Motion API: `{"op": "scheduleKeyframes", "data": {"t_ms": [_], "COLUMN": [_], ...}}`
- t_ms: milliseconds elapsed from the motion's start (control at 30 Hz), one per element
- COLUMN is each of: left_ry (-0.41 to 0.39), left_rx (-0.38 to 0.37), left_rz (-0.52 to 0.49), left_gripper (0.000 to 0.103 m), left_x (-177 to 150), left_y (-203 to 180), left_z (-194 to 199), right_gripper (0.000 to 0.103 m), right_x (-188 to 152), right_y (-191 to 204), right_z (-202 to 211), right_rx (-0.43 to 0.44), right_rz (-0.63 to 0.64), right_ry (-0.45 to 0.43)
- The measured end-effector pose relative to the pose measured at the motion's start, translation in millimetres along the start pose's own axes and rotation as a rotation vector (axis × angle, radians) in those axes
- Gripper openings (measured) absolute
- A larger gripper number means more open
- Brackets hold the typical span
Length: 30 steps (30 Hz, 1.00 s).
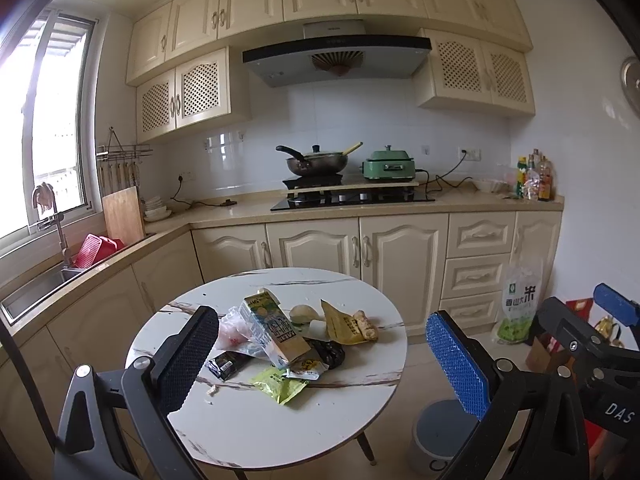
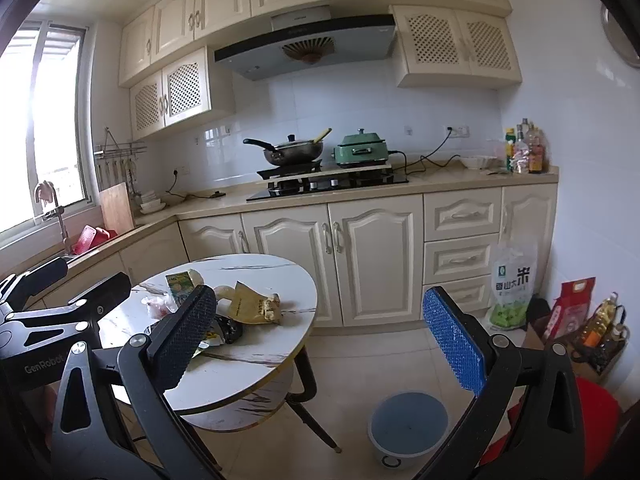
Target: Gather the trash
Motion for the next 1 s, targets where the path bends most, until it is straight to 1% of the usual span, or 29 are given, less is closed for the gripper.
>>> {"op": "scheduleKeyframes", "data": {"t_ms": [333,1000], "left_ry": [-0.017,-0.021], "left_rx": [0.013,0.019], "left_rz": [0.017,0.027], "left_gripper": [0.102,0.102], "left_x": [6,9], "left_y": [6,12], "left_z": [5,9], "right_gripper": [0.103,0.103], "right_x": [3,5], "right_y": [9,21], "right_z": [1,-1], "right_rx": [0.011,0.033], "right_rz": [0.015,0.025], "right_ry": [-0.007,-0.017]}}
Point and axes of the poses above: each gripper's, at about its wrist camera, not at the fingertips, and z roughly against the way its jaws point, y to its left, x to its top, the point moved 4 cm from there along -z, roughly the way its jaws point, and after that the axes turned 11 degrees about -y, right-handed, at the moved point
